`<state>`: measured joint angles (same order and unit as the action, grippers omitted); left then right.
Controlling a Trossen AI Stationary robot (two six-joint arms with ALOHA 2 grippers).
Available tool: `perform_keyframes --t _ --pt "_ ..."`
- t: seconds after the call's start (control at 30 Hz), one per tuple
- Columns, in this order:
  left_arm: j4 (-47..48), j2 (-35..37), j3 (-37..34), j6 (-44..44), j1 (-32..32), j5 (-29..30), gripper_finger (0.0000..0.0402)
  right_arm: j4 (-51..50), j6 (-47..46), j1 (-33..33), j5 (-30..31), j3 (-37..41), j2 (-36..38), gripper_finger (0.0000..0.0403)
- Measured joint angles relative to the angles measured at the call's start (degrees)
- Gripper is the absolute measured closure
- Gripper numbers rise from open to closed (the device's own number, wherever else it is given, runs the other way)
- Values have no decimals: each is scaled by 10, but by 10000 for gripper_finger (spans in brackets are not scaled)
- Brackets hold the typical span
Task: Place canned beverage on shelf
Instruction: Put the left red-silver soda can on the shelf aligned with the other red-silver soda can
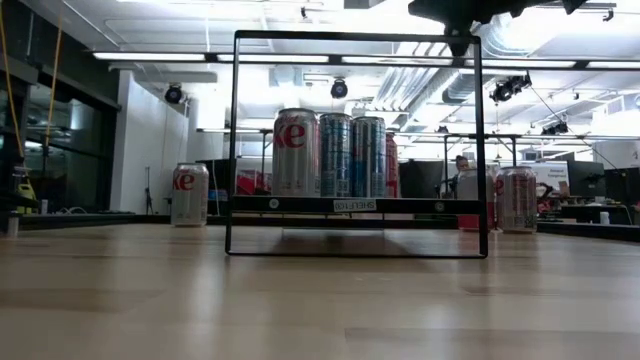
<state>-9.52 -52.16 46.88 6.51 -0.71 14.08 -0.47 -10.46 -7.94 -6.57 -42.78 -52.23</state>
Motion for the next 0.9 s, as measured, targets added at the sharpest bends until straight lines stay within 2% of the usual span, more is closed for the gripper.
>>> perform_keyframes --t 0.17,0.6,0.7,0.9 --pt "7 0 -2 -18 0 0 401 -1 67 15 21 0 0 402" --pt "6 0 -2 -18 -1 0 401 -1 65 16 25 0 0 402" --pt "7 0 -2 -18 -1 15 401 -1 65 16 25 0 0 402" --pt "7 0 -2 -18 -1 32 363 -1 65 16 25 0 0 402"
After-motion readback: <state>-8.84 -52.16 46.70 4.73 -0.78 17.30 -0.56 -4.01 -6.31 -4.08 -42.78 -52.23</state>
